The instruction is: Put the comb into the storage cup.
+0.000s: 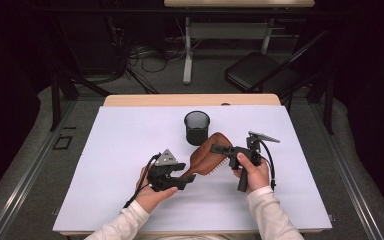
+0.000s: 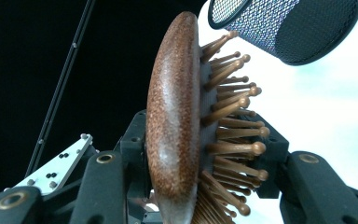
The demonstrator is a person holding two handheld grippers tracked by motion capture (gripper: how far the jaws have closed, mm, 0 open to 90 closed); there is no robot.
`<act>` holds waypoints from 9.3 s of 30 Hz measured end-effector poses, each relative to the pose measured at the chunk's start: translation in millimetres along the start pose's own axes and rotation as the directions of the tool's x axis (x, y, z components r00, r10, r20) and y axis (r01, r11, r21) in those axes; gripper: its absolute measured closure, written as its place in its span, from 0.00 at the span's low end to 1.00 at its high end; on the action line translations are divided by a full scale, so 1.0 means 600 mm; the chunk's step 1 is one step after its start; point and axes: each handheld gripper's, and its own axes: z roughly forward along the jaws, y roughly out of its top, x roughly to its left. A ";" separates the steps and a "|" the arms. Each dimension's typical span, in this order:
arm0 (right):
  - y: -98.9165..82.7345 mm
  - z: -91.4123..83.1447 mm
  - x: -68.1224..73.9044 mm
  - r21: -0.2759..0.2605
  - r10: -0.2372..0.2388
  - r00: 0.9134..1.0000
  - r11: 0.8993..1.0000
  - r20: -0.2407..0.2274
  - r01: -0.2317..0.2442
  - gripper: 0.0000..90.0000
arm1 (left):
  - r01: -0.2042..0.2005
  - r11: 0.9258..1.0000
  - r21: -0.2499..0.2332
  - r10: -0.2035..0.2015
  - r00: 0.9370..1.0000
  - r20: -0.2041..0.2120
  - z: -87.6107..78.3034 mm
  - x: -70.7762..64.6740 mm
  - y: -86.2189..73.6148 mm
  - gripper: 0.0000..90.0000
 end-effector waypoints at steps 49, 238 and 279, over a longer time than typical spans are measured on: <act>0.017 -0.027 -0.016 -0.074 0.019 1.000 0.997 0.007 -0.018 0.56 | 0.049 0.994 -0.102 -0.064 0.987 -0.150 -0.068 0.080 0.013 0.25; 0.255 0.027 0.169 -0.230 -0.155 0.855 0.926 0.494 0.301 0.56 | 0.116 0.982 -0.151 -0.141 0.977 -0.162 -0.097 0.123 -0.003 0.18; 0.227 0.091 0.119 -0.172 -0.185 0.821 0.931 0.540 0.322 0.55 | 0.123 0.981 -0.150 -0.146 0.976 -0.160 -0.096 0.125 -0.004 0.18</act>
